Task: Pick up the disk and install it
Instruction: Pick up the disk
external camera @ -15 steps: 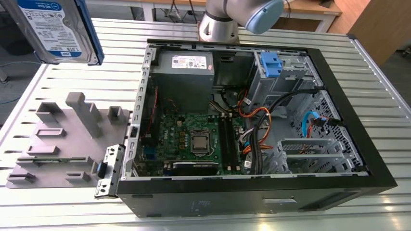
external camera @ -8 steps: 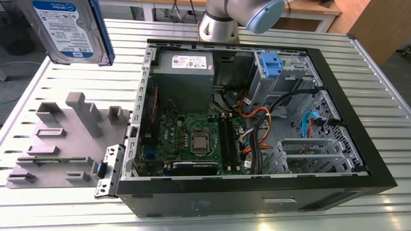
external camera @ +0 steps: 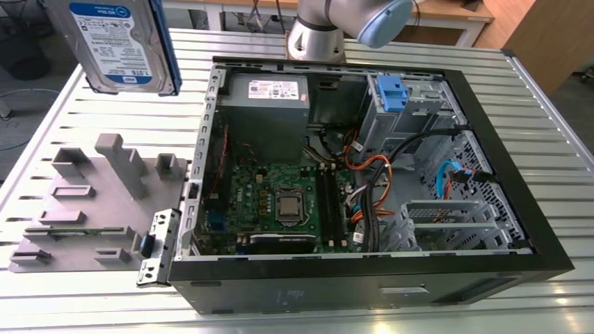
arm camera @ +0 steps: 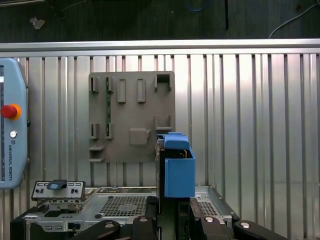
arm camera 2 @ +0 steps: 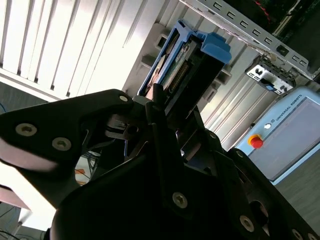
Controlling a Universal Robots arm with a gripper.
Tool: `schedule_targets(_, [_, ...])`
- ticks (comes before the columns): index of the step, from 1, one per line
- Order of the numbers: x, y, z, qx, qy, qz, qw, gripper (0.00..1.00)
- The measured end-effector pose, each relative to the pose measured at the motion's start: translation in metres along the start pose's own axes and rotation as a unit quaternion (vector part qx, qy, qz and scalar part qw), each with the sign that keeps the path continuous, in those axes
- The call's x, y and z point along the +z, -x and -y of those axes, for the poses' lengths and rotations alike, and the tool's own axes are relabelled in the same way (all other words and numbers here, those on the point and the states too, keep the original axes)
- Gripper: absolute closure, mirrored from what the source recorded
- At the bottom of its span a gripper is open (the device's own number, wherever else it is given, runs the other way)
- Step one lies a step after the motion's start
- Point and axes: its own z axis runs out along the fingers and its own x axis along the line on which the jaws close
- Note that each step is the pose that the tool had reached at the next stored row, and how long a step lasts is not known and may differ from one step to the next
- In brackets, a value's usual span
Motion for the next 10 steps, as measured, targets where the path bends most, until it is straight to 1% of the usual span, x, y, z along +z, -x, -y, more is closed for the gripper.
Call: schedule_targets(10, [0.0001, 0.0007, 0.0238, 0.000, 0.0000, 0.0000, 1.00000, 0.65])
